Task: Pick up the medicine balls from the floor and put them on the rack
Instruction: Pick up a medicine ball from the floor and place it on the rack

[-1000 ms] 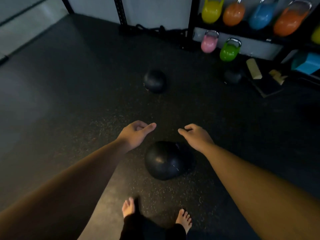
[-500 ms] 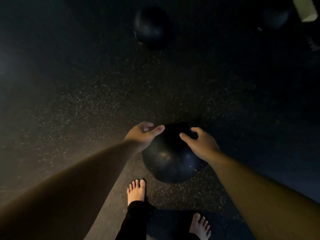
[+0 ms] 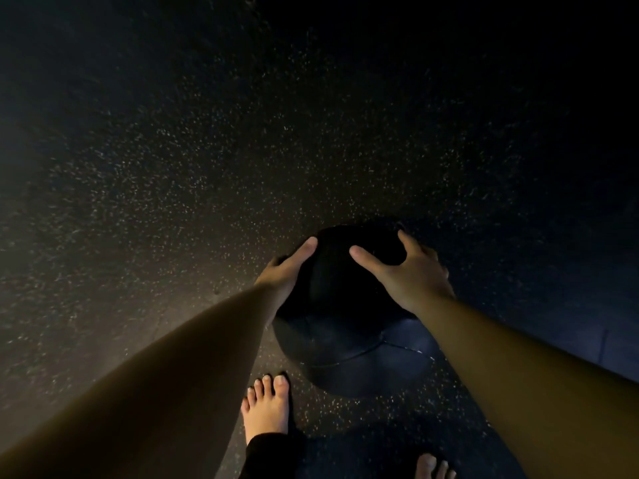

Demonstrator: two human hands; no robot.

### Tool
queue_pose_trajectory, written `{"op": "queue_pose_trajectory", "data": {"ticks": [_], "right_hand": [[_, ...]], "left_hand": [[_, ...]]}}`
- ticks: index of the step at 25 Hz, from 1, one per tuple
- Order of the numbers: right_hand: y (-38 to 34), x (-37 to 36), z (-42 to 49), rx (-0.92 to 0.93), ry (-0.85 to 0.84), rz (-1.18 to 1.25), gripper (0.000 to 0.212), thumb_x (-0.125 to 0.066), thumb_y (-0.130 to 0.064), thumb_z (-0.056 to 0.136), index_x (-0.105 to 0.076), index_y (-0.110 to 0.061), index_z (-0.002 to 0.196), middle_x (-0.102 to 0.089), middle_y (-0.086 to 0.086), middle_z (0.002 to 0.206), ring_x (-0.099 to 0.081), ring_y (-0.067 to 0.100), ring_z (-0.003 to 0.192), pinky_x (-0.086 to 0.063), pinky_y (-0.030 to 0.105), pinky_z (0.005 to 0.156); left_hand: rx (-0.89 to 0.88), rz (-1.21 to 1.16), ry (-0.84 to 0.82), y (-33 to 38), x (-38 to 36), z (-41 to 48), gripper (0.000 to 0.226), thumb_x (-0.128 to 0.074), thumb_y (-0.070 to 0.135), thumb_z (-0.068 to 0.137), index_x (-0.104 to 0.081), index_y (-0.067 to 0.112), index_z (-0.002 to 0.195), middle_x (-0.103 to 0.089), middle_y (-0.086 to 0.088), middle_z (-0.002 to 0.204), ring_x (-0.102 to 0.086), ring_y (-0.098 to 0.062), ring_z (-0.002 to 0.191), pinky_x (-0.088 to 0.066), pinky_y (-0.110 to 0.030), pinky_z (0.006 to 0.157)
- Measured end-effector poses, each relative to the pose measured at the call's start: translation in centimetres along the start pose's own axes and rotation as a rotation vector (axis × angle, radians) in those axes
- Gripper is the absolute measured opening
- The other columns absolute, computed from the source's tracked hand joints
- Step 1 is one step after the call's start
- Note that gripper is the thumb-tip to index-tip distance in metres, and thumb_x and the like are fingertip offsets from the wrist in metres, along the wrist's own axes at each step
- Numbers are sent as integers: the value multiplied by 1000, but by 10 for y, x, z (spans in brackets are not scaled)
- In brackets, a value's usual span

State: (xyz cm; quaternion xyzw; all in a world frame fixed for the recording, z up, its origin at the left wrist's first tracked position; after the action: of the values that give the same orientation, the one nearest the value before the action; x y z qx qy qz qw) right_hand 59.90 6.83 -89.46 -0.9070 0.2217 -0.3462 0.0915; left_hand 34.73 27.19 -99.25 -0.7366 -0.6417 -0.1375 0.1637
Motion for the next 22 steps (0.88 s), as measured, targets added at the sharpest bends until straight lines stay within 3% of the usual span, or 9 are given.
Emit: {"op": "queue_pose_trajectory", "data": {"ticks": [4,8,13,14,15,17,18,20,22], "right_hand": [[2,-1,-6,12,34,-12,119,-55,-98,62,-17,-45,162,-18,7,170,-22,45,151,-32,74,109],[8,9,-30,55,107,178,122,-55,-99,51,-21,-51,158,-21,-2,168,-26,39,149,-37,69,109],[-53,89,-78,179,219,377,122,-59,-99,50,-23,-54,157,-23,-4,167,-29,36,150,-43,62,108],[-75,113,-90,211,241,397,122,-60,-99,50,-23,-53,157,-23,-3,167,-28,37,150,-42,63,109],[-102,142,-107,248,271,416,121,-60,-99,51,-24,-53,157,-24,-4,167,-28,37,150,-42,63,110],[-157,200,-141,317,337,442,120,-59,-99,52,-23,-53,157,-25,-5,167,-28,34,151,-41,62,110],[-189,232,-162,355,369,454,121,-57,-100,51,-23,-54,157,-24,-6,167,-28,33,151,-42,62,110],[-253,297,-213,432,450,485,121,-56,-100,50,-22,-54,157,-24,-6,168,-27,32,152,-41,62,111],[-313,363,-268,519,533,531,121,-56,-99,51,-23,-52,158,-25,-6,168,-27,32,152,-39,60,113]], "left_hand": [[-34,61,18,7,-1,21,52,-19,21,118,-11,17,170,-4,-16,181,-7,-43,166,-13,-55,133],[-85,67,24,15,3,8,53,-21,21,118,-11,16,170,-4,-15,182,-8,-41,167,-13,-55,133],[-309,232,35,18,20,-58,55,-14,30,119,-10,18,172,-7,-4,182,-12,-30,167,-14,-45,133],[-318,148,-11,23,25,-73,57,-15,34,118,-11,14,171,-7,-1,182,-14,-26,167,-15,-42,132],[-389,37,-2,57,54,-112,61,-19,38,118,-18,4,169,-8,0,182,-16,-22,167,-17,-40,132],[-753,-207,169,164,161,-224,81,-44,58,108,-44,-8,156,-22,-2,180,-33,-22,159,-30,-44,126],[-847,-224,222,221,237,-300,96,-61,74,92,-49,4,157,-40,-1,171,-49,-23,144,-43,-45,115],[-870,-369,238,297,365,-454,116,-72,91,60,-50,32,158,-61,4,138,-57,-21,111,-48,-38,89],[-1005,-433,240,319,433,-553,122,-70,94,50,-51,37,156,-61,9,121,-60,-23,108,-51,-37,86]]}}
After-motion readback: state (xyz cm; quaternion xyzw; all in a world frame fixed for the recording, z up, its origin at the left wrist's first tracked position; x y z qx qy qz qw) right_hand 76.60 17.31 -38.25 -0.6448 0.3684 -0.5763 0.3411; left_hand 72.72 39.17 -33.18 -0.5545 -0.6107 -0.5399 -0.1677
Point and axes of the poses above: each hand's wrist, its own z-axis towards the middle knuckle, its own x-axis out of the back of the hand, y = z × x, the point moved 1 cm from there along z, towards the middle knuckle
